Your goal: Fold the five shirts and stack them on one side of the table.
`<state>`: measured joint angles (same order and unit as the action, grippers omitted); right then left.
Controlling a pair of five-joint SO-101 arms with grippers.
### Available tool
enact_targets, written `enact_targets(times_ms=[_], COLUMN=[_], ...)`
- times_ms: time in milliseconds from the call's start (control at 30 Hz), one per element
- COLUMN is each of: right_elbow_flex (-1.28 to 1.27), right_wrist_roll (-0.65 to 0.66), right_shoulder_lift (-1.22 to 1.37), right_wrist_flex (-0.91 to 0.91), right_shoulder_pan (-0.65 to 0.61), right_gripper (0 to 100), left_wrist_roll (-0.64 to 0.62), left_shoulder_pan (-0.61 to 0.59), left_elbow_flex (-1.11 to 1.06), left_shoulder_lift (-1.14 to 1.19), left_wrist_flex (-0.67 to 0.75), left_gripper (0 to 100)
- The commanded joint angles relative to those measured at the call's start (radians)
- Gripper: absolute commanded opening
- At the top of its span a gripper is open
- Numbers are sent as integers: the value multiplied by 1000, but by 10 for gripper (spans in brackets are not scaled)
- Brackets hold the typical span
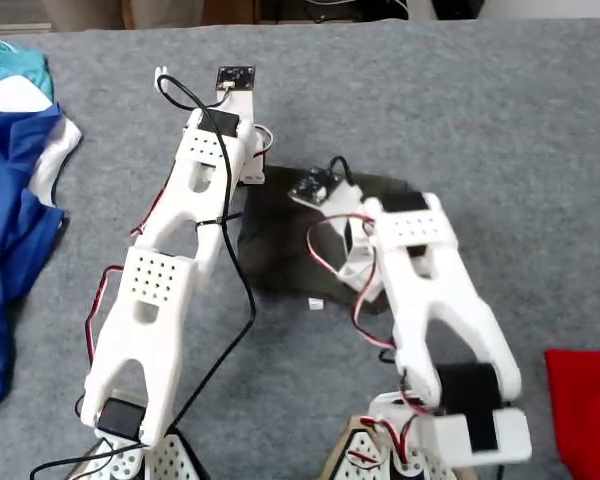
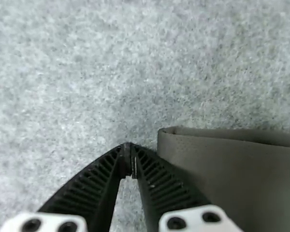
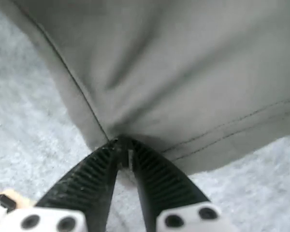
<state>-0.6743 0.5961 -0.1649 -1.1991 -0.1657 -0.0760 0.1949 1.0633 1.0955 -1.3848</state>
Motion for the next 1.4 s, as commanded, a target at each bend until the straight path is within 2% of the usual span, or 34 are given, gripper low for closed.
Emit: enact_targets(times_ms=[0, 133, 267, 433, 567, 767, 900, 1033, 1233, 1367], right_elbow_flex=[-90, -134, -53, 185, 366, 430, 381, 338, 331, 332], right_wrist_roll=[29, 46, 48, 48, 41, -167, -351, -575, -623, -680], right_shoulder_lift=[-108, -140, -148, -148, -148, -137, -108, -48, 48, 119], right_wrist_flex=[35, 97, 91, -28, -135, -170, -126, -52, 18, 77], right_shoulder_pan=[44, 119, 166, 186, 189, 188, 143, 136, 136, 136], right_gripper=[5, 5, 5, 6, 34, 152, 154, 157, 271, 273], left_wrist_roll=[-2, -2, 2, 0, 8, 87, 91, 157, 207, 213], left_shoulder_pan=[2, 2, 0, -8, -5, -2, -12, -28, -115, -166], left_elbow_flex=[23, 23, 25, 51, 132, 425, 482, 482, 480, 407], left_shoulder_lift=[1, 1, -1, -1, -8, 1, -7, -8, -41, -110], left_wrist_flex=[-5, -5, -3, -15, -114, -344, -376, -377, -377, -377], left_gripper=[20, 20, 20, 20, 19, 19, 19, 19, 21, 49])
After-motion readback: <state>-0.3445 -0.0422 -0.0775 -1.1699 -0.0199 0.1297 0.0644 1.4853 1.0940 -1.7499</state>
